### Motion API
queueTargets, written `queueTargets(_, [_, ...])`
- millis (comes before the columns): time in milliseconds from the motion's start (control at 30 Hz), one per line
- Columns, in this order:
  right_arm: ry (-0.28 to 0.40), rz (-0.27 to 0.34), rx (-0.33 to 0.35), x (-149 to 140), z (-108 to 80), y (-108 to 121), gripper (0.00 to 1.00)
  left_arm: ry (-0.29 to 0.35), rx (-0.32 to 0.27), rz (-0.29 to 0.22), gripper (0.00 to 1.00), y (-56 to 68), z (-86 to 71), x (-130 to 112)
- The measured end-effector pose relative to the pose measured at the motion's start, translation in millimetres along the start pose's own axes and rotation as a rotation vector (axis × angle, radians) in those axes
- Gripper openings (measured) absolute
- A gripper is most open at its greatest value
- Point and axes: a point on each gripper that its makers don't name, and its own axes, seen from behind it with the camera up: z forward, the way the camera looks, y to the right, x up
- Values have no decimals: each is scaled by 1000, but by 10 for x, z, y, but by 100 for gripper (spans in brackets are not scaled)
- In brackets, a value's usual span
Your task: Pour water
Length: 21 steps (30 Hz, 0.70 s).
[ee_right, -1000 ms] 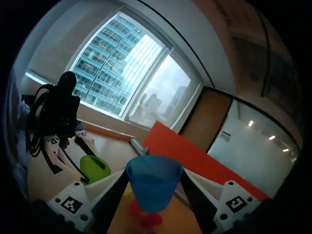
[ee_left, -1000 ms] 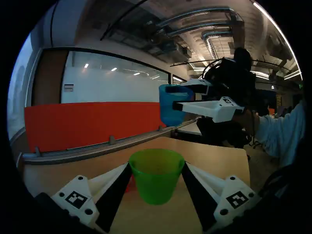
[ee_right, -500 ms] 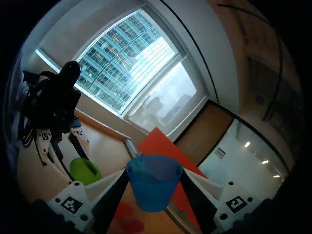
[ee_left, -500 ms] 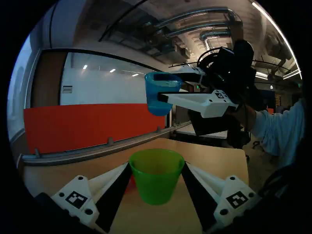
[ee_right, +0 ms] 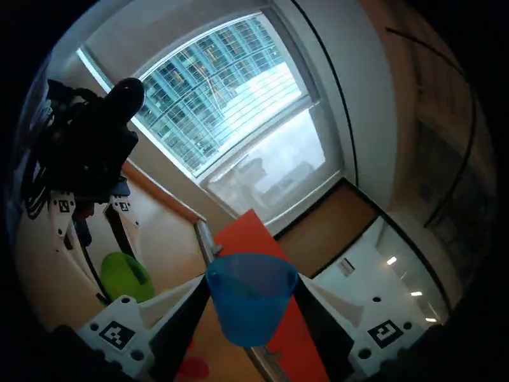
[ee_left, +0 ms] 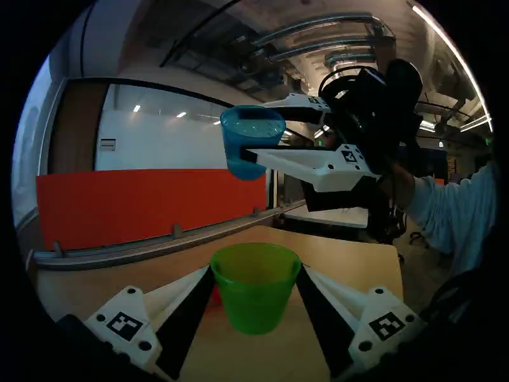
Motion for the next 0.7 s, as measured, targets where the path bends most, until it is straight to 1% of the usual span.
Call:
queueTargets(200, [-7,-45,6,-13,37,-6,92,2,-5,0,88,9,16,16])
queueTargets(500, [-8,-94,3,-5,49,14,91,1,-11,7,88,41,13,56])
queueTargets(700, [-11,-118,4,-18,58,16,92,3,-13,5,88,47,39,65])
